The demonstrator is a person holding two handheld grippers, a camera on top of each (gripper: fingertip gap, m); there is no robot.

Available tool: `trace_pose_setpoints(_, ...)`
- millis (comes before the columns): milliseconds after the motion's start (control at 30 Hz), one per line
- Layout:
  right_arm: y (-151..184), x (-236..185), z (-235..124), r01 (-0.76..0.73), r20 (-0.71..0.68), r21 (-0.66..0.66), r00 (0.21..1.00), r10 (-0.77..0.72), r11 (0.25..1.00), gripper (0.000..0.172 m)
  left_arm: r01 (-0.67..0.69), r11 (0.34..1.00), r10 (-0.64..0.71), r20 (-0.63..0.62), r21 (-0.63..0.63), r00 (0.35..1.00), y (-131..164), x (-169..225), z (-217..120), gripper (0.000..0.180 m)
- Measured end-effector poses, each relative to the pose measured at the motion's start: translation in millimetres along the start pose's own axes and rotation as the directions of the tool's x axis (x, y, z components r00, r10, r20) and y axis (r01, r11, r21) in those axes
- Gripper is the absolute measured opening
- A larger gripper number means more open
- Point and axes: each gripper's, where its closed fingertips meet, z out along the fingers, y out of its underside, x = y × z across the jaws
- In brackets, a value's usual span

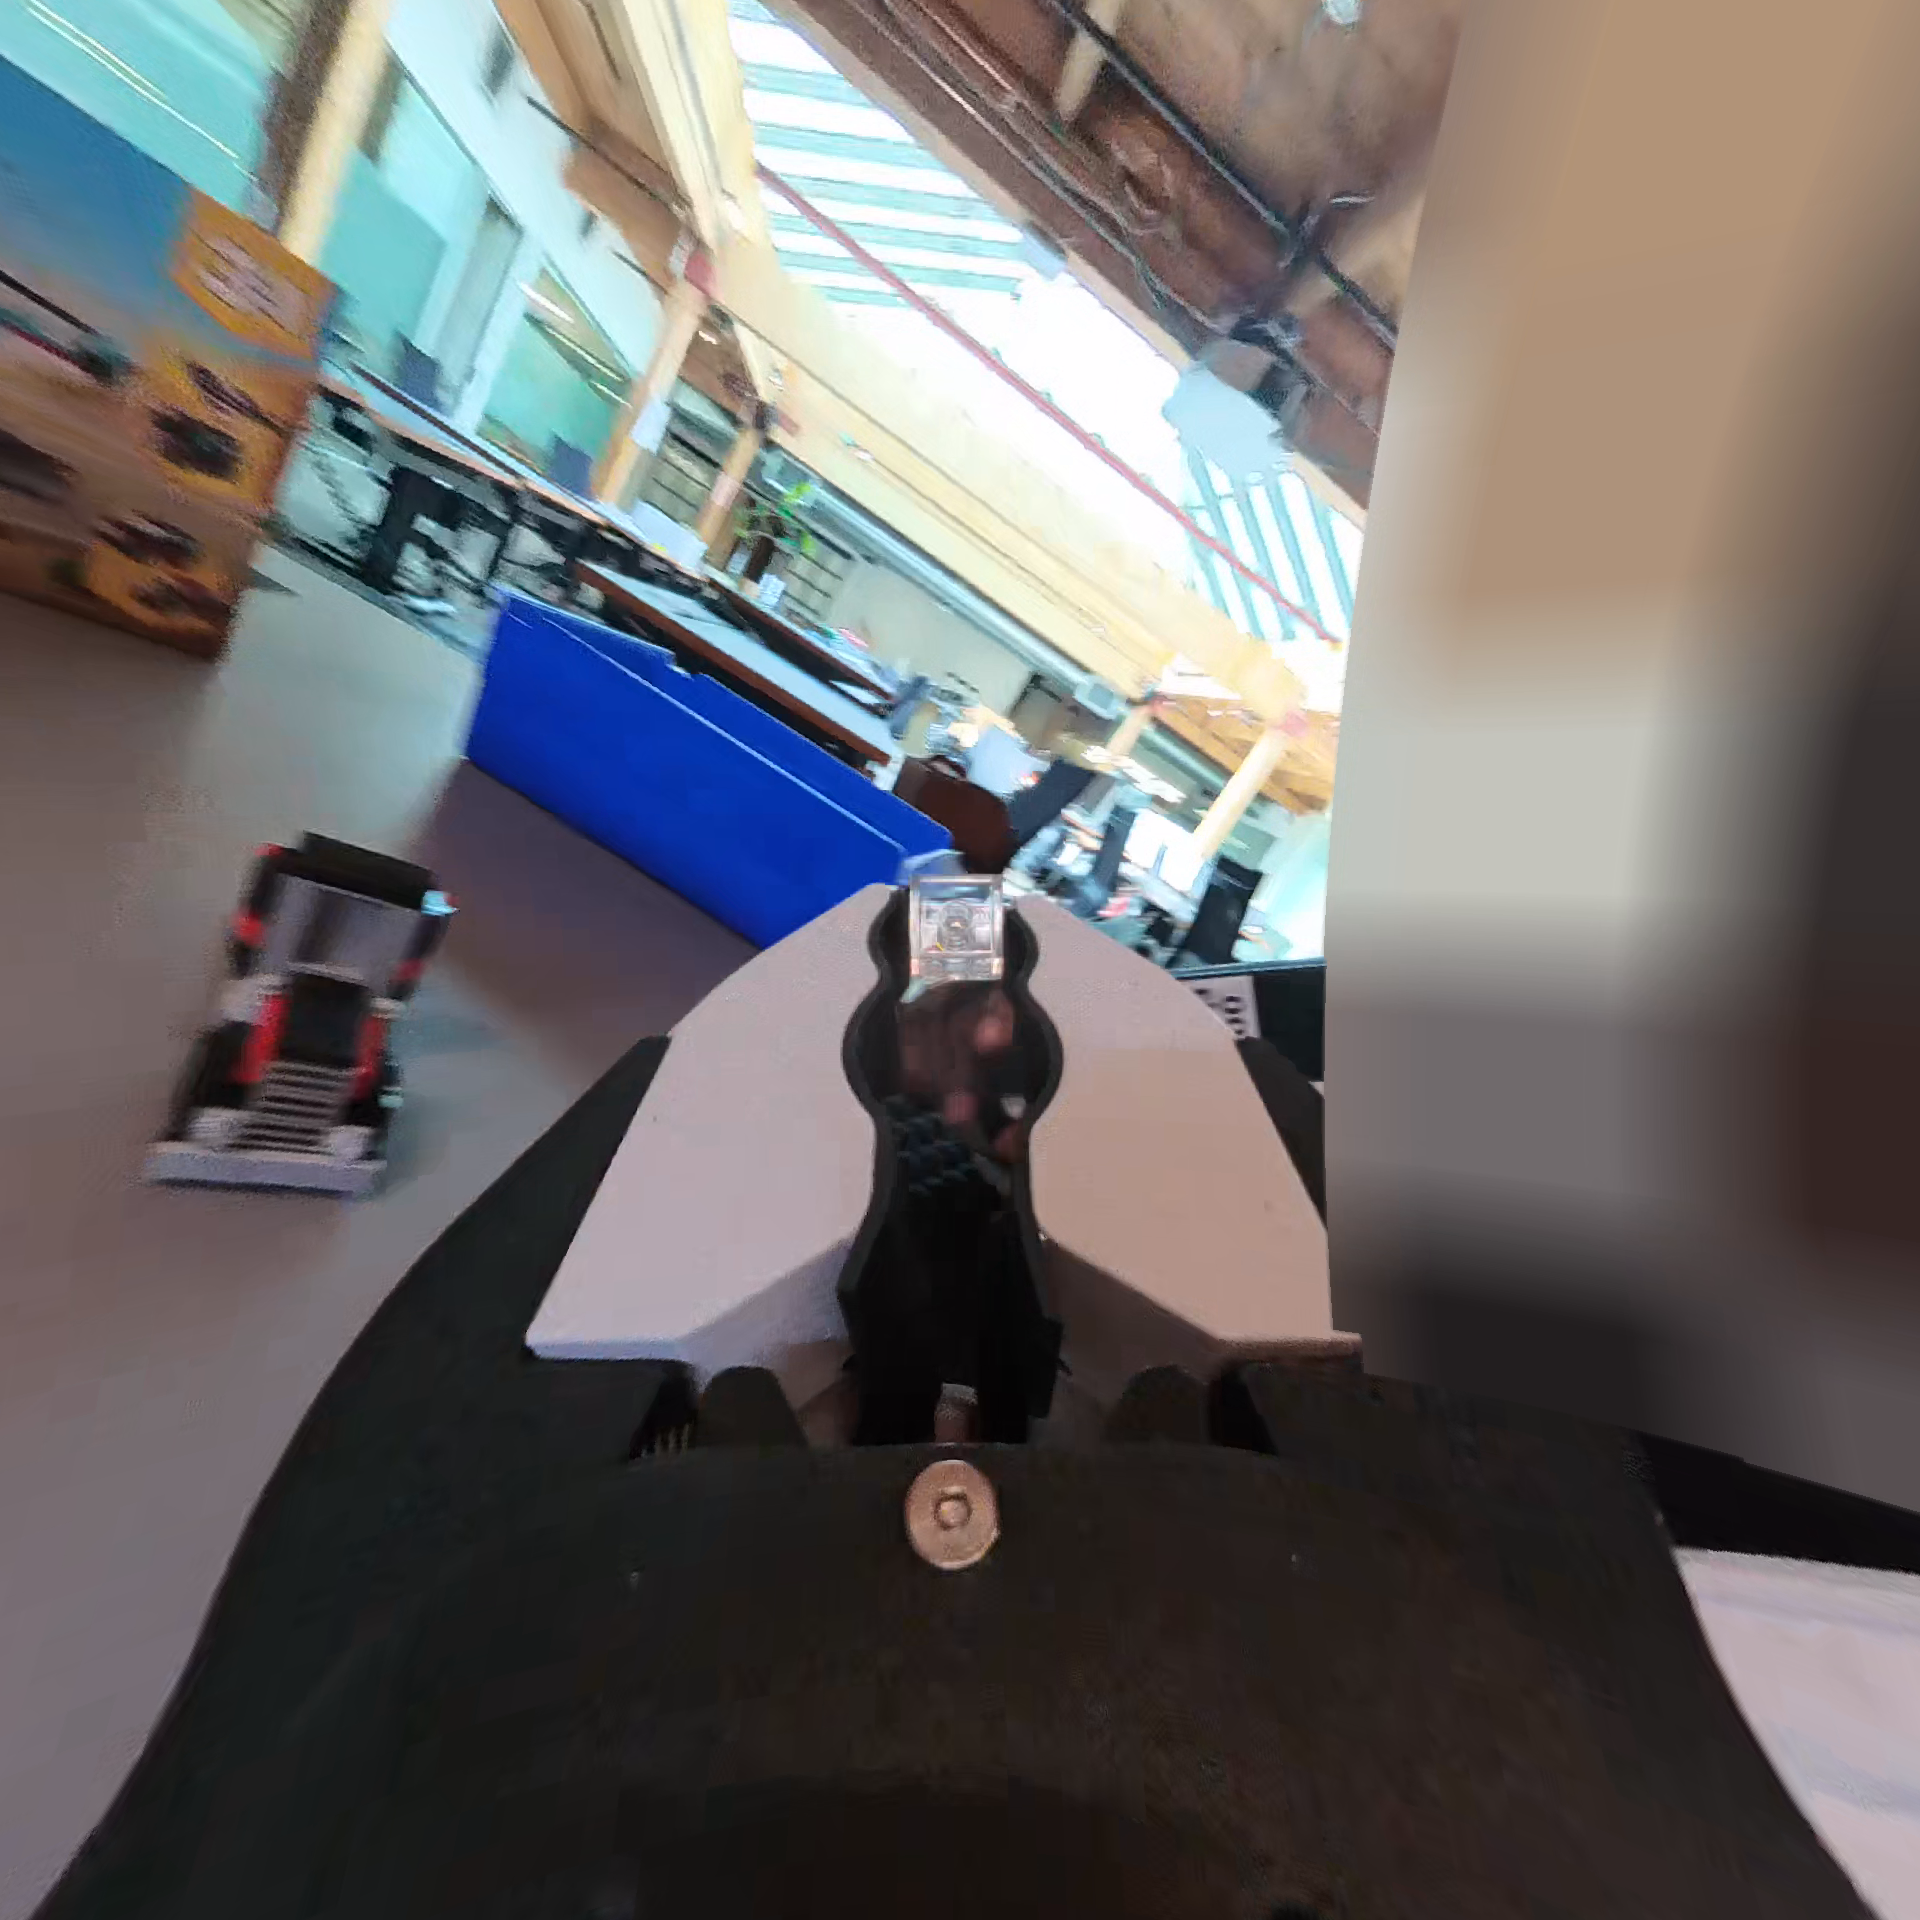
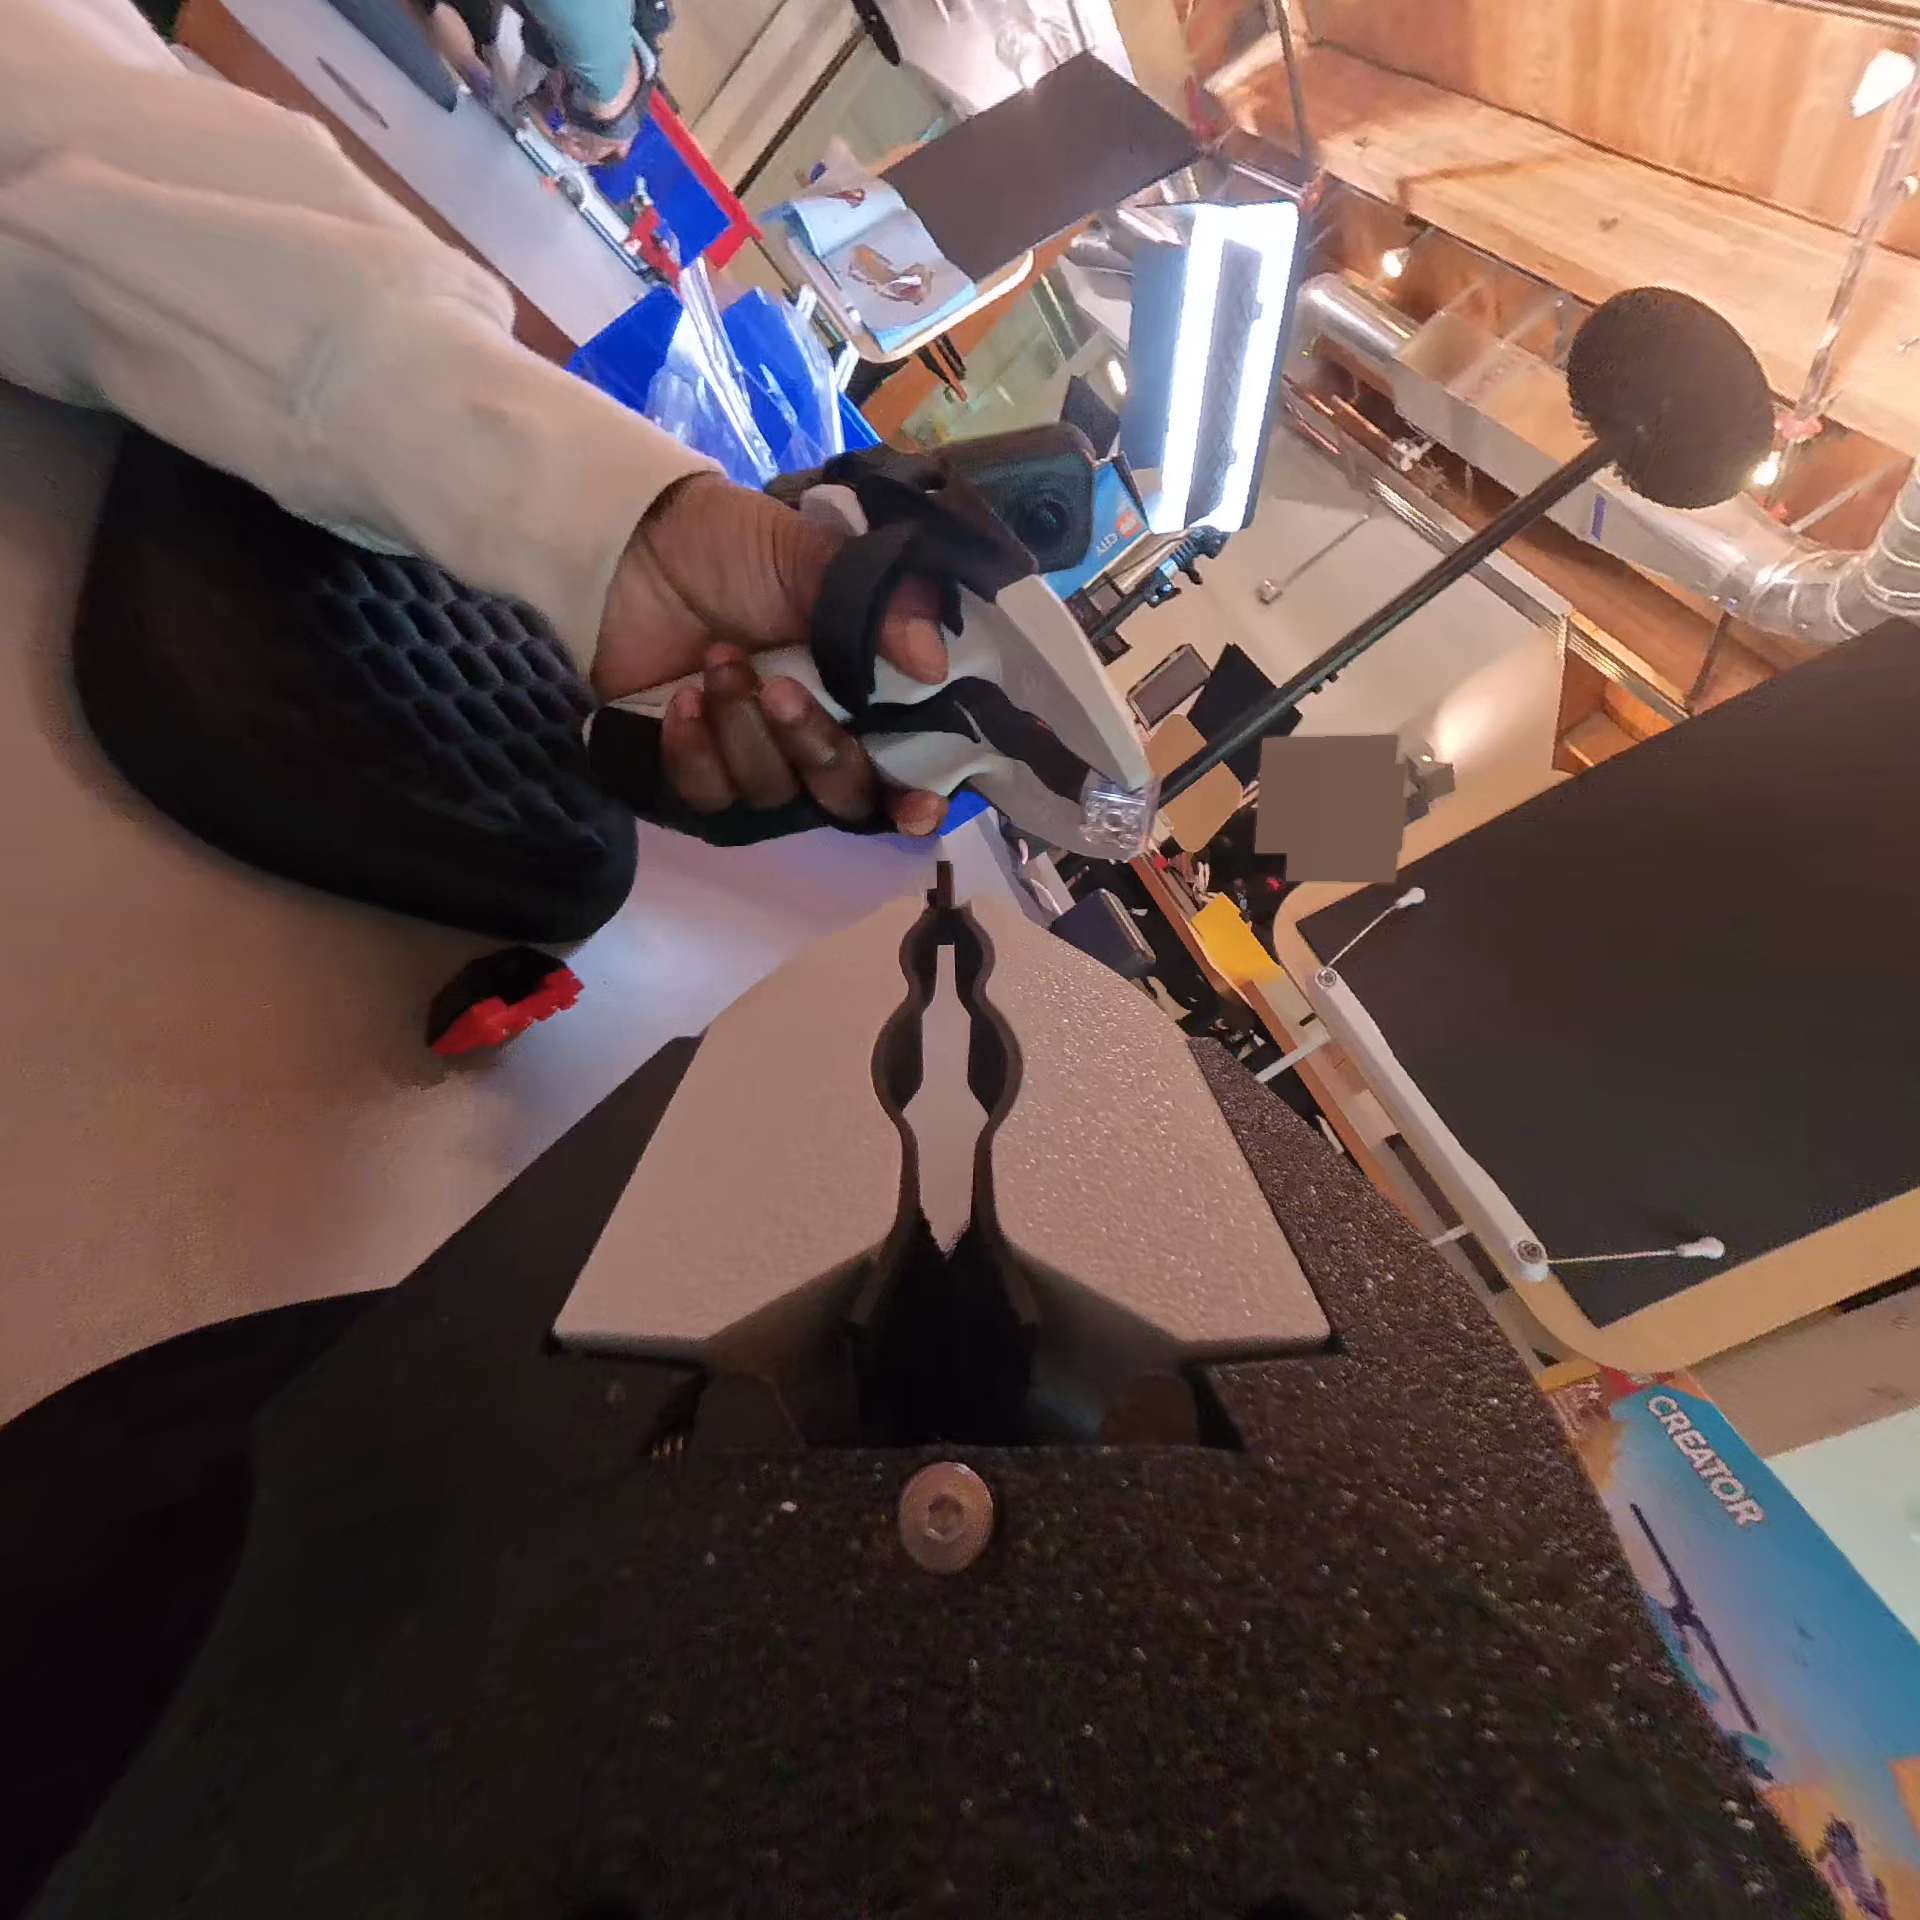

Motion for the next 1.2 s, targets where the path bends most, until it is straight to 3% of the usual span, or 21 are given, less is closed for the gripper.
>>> trace_pose_setpoints(33,0,2,0,-0.034,0.001,0.010,0.999,0.034,0.999,0.003,-0.027,1.000,0.027,0.027,0.004,0.999,-2,-3,-3,0.017)
trace_pose_setpoints(167,4,18,-6,-0.212,-0.025,0.059,0.977,0.214,0.976,0.003,-0.017,1.000,0.017,-0.024,0.007,1.000,-1,2,1,0.019)
trace_pose_setpoints(333,3,29,-13,-0.344,-0.034,0.131,0.936,0.351,0.930,0.003,-0.173,0.984,0.174,-0.049,0.034,0.983,-5,15,1,0.017)
trace_pose_setpoints(433,7,37,-17,-0.418,-0.045,0.155,0.902,0.429,0.895,0.003,-0.381,0.924,0.382,0.096,-0.023,0.919,-7,6,-1,0.017)
trace_pose_setpoints(467,9,39,-18,-0.441,-0.050,0.157,0.890,0.453,0.883,0.003,-0.484,0.868,0.496,0.199,-0.110,0.845,-8,-5,-4,0.017)
trace_pose_setpoints(500,11,41,-19,-0.460,-0.054,0.163,0.879,0.473,0.873,0.003,-0.581,0.784,0.620,0.312,-0.218,0.720,-14,-18,-11,0.017)
trace_pose_setpoints(567,12,44,-20,-0.476,-0.059,0.177,0.869,0.492,0.862,0.003,-0.706,0.579,0.792,0.486,-0.407,0.369,-43,-26,-35,0.017)
trace_pose_setpoints(633,12,44,-20,-0.477,-0.060,0.174,0.868,0.492,0.862,0.003,-0.749,0.408,0.791,0.612,-0.522,0.004,-86,-9,-68,0.017)
trace_pose_setpoints(700,12,41,-20,-0.463,-0.057,0.163,0.877,0.477,0.871,0.003,-0.643,0.267,0.725,0.589,-0.717,-0.356,-122,5,-112,0.017)
trace_pose_setpoints(733,12,40,-19,-0.455,-0.058,0.156,0.882,0.468,0.877,0.003,-0.507,0.265,0.707,0.523,-0.820,-0.476,-135,7,-140,0.017)
trace_pose_setpoints(767,12,39,-19,-0.451,-0.059,0.152,0.884,0.463,0.880,0.003,-0.359,0.322,0.719,0.473,-0.876,-0.510,-142,6,-169,0.017)
trace_pose_setpoints(833,12,39,-19,-0.454,-0.058,0.154,0.882,0.467,0.877,0.003,-0.204,0.491,0.720,0.527,-0.847,-0.451,-145,15,-219,0.017)
trace_pose_setpoints(867,12,39,-20,-0.457,-0.059,0.155,0.881,0.470,0.876,0.003,-0.161,0.581,0.718,0.596,-0.798,-0.358,-137,20,-237,0.017)
trace_pose_setpoints(933,13,40,-19,-0.463,-0.058,0.155,0.877,0.476,0.872,0.003,-0.045,0.729,0.676,0.729,-0.683,-0.109,-104,31,-263,0.017)
trace_pose_setpoints(967,13,40,-19,-0.464,-0.059,0.156,0.877,0.477,0.872,0.003,0.002,0.763,0.646,0.763,-0.646,-0.018,-89,35,-274,0.017)
trace_pose_setpoints(1000,13,40,-19,-0.463,-0.060,0.155,0.877,0.476,0.873,0.003,0.052,0.778,0.625,0.780,-0.626,0.029,-77,37,-287,0.017)
trace_pose_setpoints(1100,14,39,-18,-0.458,-0.065,0.148,0.880,0.471,0.877,0.003,0.217,0.786,0.580,0.812,-0.579,0.066,-51,27,-322,0.017)
trace_pose_setpoints(1200,14,40,-19,-0.452,-0.076,0.146,0.881,0.466,0.880,0.003,0.261,0.774,0.574,0.813,-0.577,0.097,-45,3,-328,0.017)
